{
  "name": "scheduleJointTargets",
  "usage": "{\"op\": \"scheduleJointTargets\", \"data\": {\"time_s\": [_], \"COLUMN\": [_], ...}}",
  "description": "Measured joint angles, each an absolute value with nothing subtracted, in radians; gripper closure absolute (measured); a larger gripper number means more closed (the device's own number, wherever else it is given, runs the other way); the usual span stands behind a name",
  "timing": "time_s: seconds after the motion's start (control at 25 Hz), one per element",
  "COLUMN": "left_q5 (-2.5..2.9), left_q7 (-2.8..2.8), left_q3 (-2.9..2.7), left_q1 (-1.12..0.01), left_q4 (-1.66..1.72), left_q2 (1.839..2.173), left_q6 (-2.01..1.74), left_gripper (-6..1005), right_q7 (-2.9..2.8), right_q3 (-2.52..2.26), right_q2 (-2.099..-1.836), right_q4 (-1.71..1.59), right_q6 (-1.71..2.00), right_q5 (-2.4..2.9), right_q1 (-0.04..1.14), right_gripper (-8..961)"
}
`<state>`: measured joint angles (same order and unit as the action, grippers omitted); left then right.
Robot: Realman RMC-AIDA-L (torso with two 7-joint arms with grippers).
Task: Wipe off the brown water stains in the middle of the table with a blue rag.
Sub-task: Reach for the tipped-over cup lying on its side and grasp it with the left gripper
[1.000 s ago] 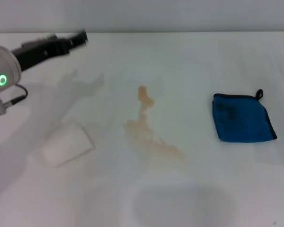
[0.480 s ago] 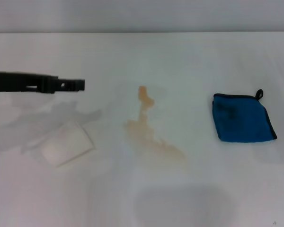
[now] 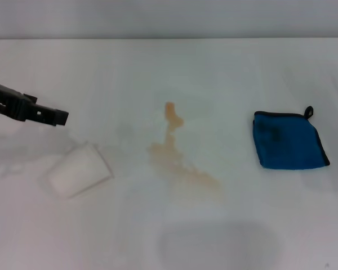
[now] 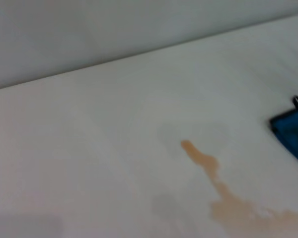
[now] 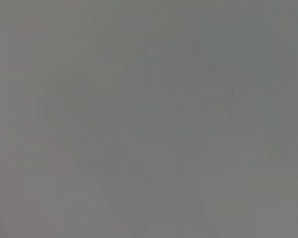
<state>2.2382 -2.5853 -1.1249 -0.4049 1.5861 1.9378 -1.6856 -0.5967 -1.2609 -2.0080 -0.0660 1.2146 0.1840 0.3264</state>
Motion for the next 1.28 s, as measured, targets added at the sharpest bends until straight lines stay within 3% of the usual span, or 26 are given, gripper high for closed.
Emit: {"op": "scheduleJointTargets", "data": {"time_s": [0.52,0.8,1.28], "left_q5": [2.41,2.463,2.601], "left_q7": [-2.506,-2.414,-2.341], "left_q3": [-1.201,-1.203,-1.216], "left_q1": [-0.487,-0.5,-0.564], "left_q4": [1.509,1.483,1.326], "left_q2": [1.952,2.007,2.059], "left_q6": [-1.799,-1.739,-1.639], "left_gripper": [122,122,123], "right_q7": [-0.597,-0.597,-0.597], "right_q3": [-1.261,-1.261,-1.261], "right_q2": [-2.01,-2.011,-2.011], "right_q4": [-0.068,-0.076,-0.094], "right_q6": [1.212,1.187,1.155], "right_q5": [0.184,0.184,0.18], "right_q1": [0.327,0.338,0.347], "right_gripper": [205,205,205]}}
